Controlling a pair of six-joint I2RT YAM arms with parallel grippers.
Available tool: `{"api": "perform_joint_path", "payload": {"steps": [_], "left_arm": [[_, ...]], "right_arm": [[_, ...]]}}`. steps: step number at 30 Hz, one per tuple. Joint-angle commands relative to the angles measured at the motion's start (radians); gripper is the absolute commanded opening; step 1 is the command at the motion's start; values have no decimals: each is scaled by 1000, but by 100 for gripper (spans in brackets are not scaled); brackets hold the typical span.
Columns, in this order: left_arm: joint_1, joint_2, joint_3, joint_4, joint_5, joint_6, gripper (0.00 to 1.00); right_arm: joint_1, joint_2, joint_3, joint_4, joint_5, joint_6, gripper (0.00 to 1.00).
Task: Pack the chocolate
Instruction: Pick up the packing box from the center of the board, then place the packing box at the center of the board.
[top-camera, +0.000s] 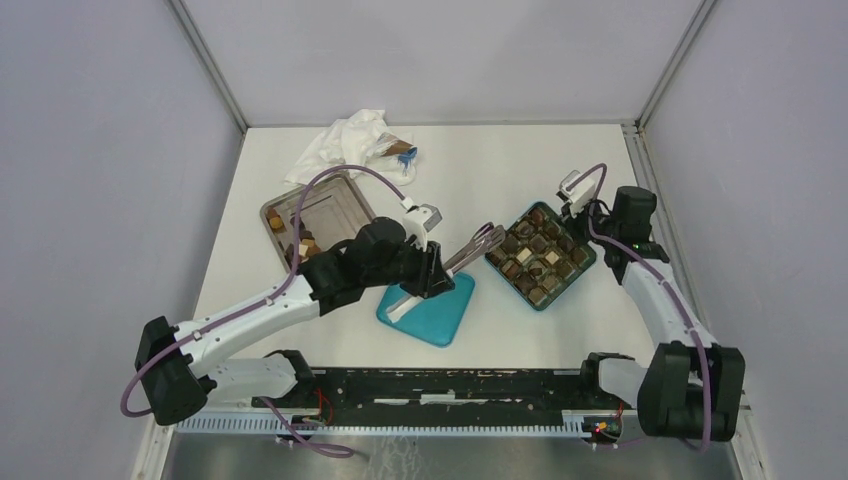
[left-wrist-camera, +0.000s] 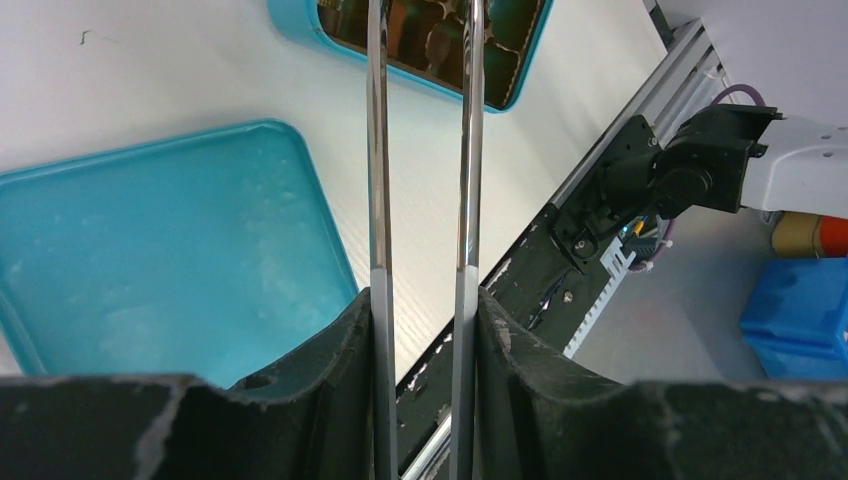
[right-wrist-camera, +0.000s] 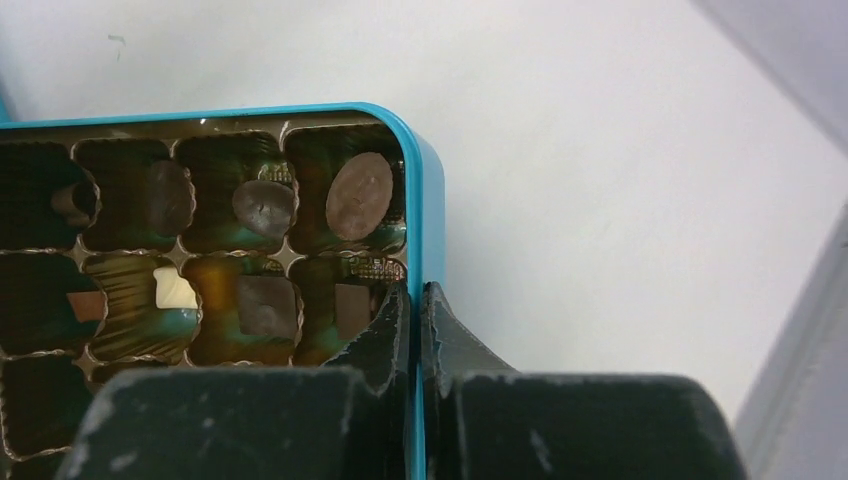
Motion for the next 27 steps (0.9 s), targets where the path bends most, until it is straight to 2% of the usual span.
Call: {"api": "perform_joint_path", "payload": {"steps": [1, 12, 15, 21, 27], "left_arm": [[-26, -22, 9, 116, -35, 24, 3], [-100, -7, 7, 174, -61, 57, 4], [-119, 10, 12, 187, -64, 61, 4], [-160, 70, 34, 223, -71, 63, 4], [-198, 156, 66, 258, -67, 58, 4]], "right_arm": [[-3, -126, -39, 179, -5, 14, 0], [-3, -226, -78, 225, -19, 64, 0], [-5, -174, -52, 206, -14, 111, 0], [-37, 28, 34, 108, -45, 233, 0], [-43, 133, 52, 102, 32, 307, 0]]}}
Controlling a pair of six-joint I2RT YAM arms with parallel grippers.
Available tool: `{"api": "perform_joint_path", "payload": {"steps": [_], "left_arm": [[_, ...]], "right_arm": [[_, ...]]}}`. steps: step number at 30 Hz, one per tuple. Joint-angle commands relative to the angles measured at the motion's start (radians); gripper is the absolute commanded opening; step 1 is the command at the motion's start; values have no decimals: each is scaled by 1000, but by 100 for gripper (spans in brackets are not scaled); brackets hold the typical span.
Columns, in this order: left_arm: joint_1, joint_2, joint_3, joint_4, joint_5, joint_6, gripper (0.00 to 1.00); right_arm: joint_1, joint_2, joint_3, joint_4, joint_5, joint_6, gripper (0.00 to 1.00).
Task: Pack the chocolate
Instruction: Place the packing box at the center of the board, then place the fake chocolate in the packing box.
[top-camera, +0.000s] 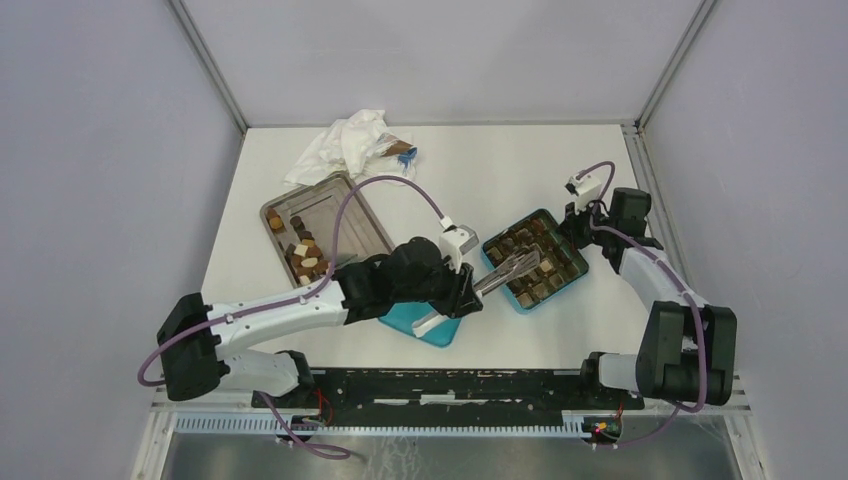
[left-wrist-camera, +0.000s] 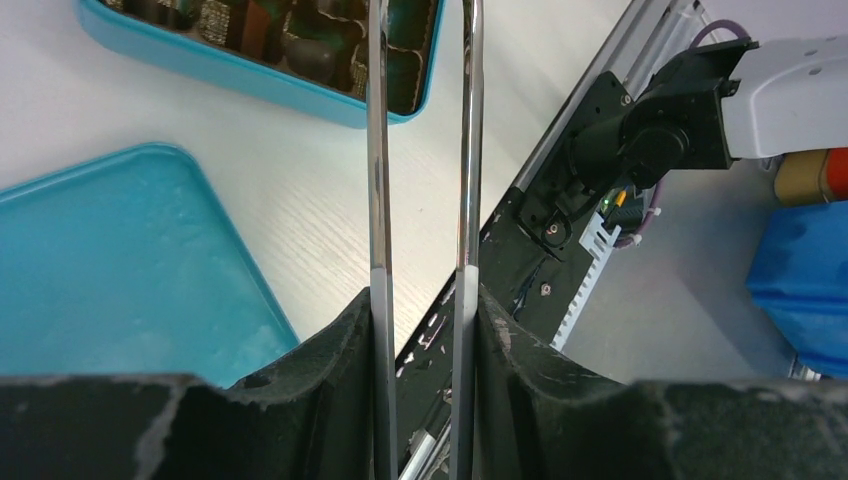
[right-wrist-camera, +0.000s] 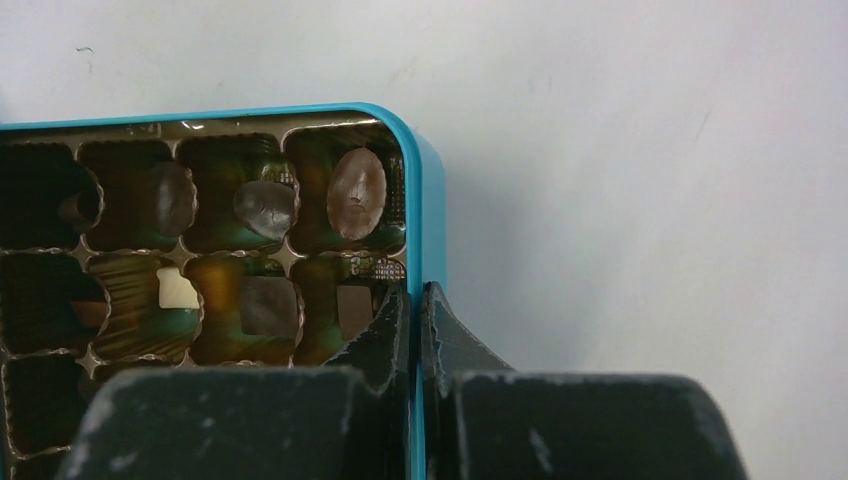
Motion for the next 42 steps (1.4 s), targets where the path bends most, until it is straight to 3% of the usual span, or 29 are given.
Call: {"api": "perform_joint_path", "payload": {"steps": [1, 7, 19, 24, 32, 42], "left_arm": [[-30, 56, 73, 106, -18, 53, 4], [-46, 151, 124, 108, -12, 54, 4], [-51, 324, 246, 68, 6, 68, 4], [-53, 378, 292, 57, 7, 69, 4], [-59, 499, 420, -35, -37, 74, 4], [-72, 592, 534, -116, -53, 74, 10]], "right_arm": [[-3, 44, 73, 31, 34, 121, 0], [-9, 118, 80, 26, 46, 170, 3], [-35, 157, 117, -32, -38, 148, 44], [-106, 106, 119, -42, -112, 121, 54], [-229, 91, 101, -57, -232, 77, 56], [-265, 109, 100, -64, -277, 56, 56]]}}
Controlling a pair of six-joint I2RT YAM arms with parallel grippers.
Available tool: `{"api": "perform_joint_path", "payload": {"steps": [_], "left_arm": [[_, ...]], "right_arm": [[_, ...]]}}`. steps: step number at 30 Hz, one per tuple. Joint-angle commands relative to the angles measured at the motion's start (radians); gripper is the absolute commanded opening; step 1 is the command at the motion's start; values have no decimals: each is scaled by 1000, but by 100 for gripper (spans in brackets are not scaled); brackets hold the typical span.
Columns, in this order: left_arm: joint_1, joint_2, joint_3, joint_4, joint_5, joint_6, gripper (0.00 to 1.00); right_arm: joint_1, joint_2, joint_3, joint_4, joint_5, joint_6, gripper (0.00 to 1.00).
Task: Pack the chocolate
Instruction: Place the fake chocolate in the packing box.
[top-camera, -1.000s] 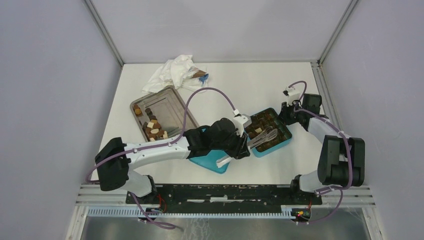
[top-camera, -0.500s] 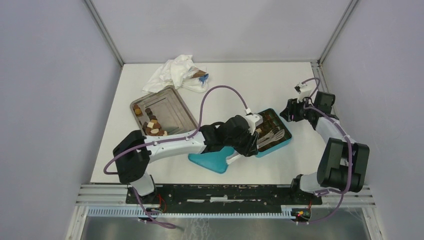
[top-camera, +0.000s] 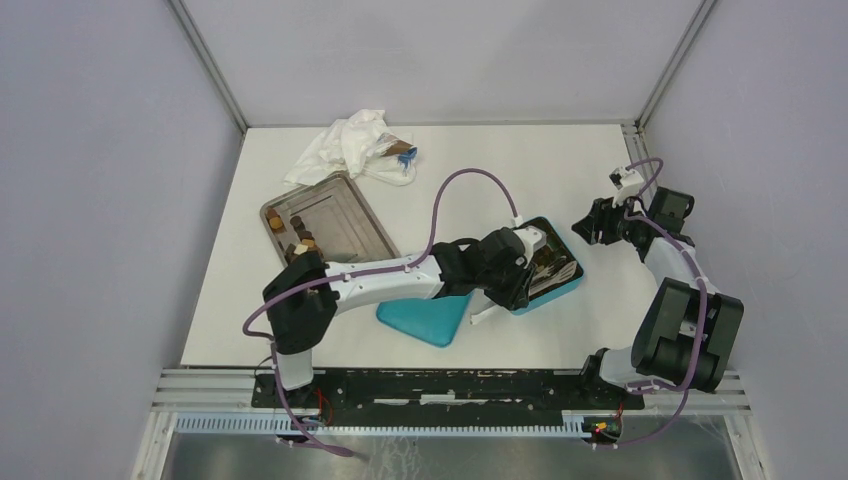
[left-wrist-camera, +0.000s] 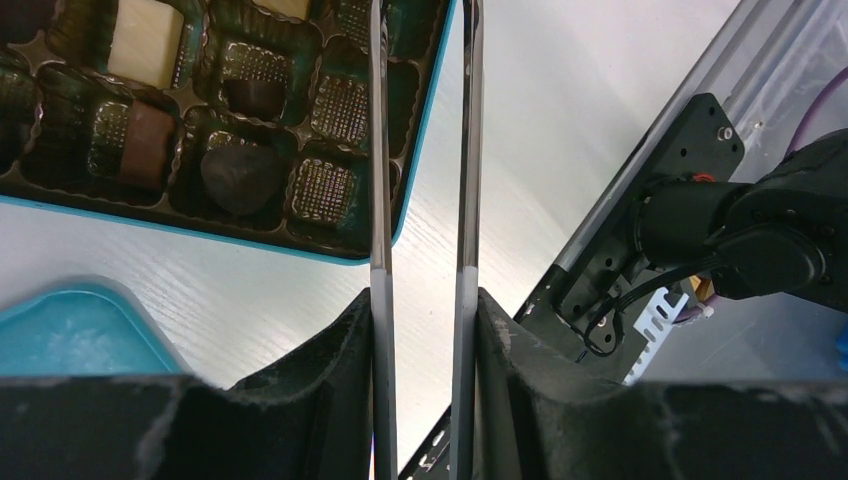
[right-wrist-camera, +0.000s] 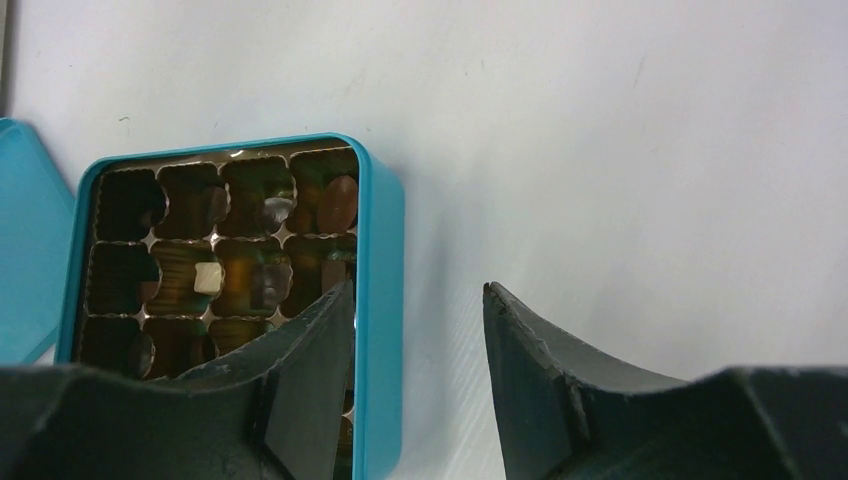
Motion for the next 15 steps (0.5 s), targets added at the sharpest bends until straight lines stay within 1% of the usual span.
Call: {"api": "perform_joint_path", "payload": {"steps": [1, 5, 11, 15], "left_arm": [[-11, 17, 75, -12, -19, 41, 11], [-15, 38, 102, -33, -19, 45, 16], [-21, 58, 131, -58, -31, 50, 30], [-23, 70, 147, -74, -45, 54, 33]], "right_arm": [[-9, 1, 16, 11, -53, -23, 56], [-10, -2, 15, 9, -61, -24, 56], [-12, -7, 15, 11, -70, -26, 56], [-13, -8, 15, 10, -74, -26, 56]]}}
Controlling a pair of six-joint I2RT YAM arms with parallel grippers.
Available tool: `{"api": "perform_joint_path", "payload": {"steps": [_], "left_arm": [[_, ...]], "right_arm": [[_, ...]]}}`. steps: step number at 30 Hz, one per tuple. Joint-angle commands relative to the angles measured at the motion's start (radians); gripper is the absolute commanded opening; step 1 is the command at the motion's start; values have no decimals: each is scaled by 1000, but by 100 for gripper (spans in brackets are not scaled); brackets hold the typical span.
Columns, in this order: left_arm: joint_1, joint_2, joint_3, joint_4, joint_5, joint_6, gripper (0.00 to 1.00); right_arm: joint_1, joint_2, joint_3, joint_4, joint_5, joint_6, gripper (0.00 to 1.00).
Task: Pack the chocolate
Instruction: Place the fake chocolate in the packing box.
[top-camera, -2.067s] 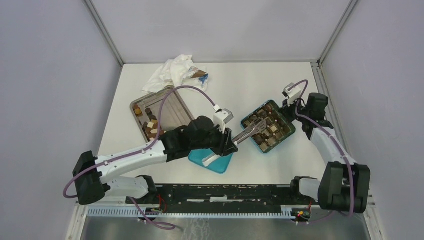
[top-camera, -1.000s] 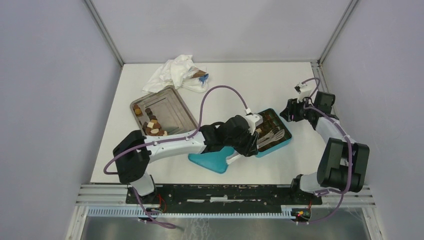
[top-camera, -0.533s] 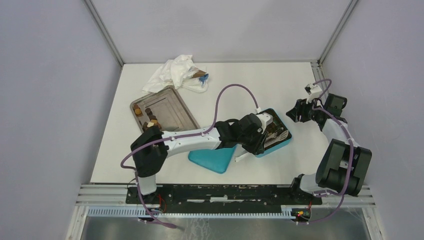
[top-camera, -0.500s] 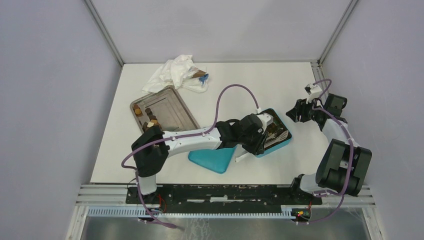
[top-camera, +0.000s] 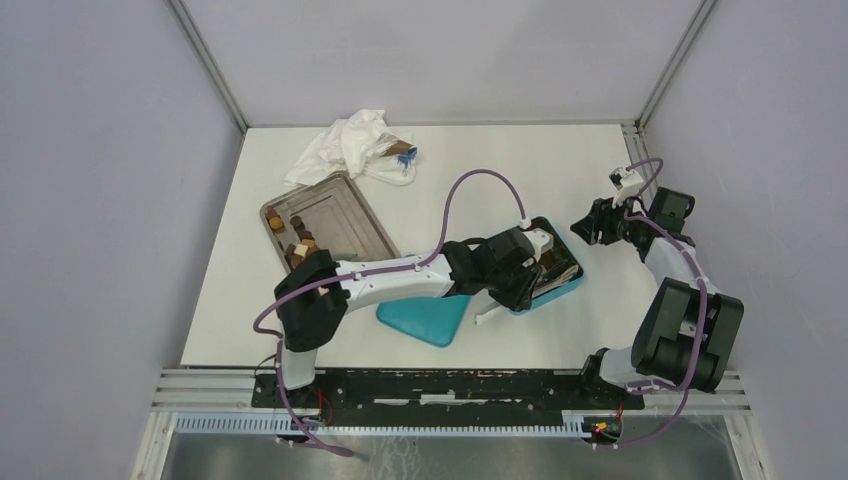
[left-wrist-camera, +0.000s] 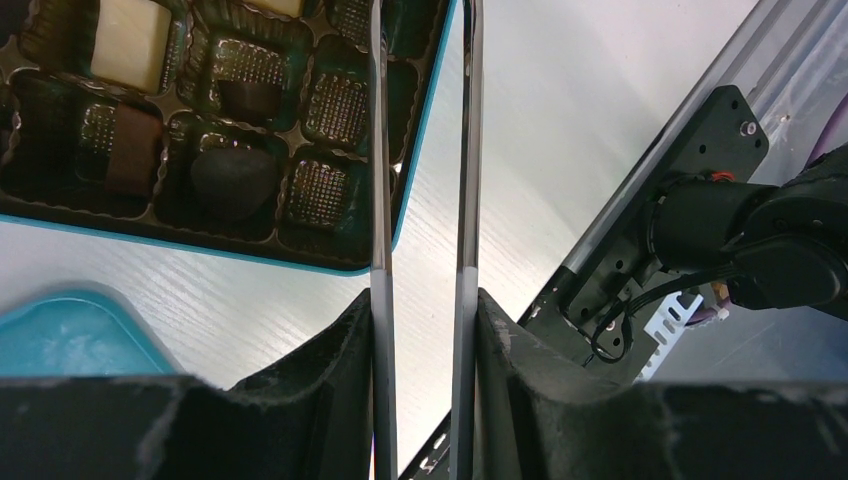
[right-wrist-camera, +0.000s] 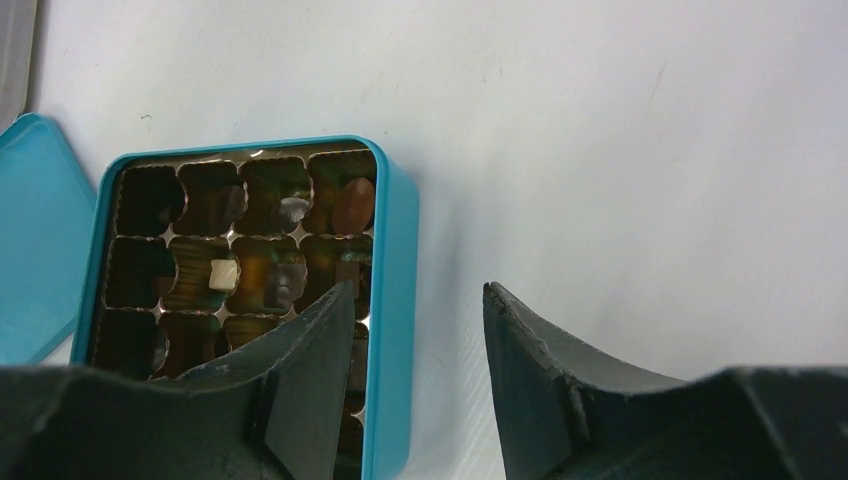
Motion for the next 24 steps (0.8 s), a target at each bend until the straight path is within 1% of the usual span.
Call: {"api": "perform_joint_path", "payload": {"steps": [1, 7, 16, 21, 24], "left_arm": [[-7, 11, 65, 0, -32, 45, 34], [-8, 16, 90, -10, -45, 51, 40], [-8, 21, 107, -19, -49, 55, 46], [-7, 18, 108, -24, -57, 55, 46], [-7, -4, 100, -11, -57, 46, 43]], "right_arm": [[-7, -9, 15, 15, -30, -14, 56], [-8, -9, 15, 13, -35, -15, 56], [-8, -6, 15, 11, -39, -17, 56], [-8, -8, 15, 9, -41, -18, 56], [-8, -9, 16, 5, -46, -21, 56]]}}
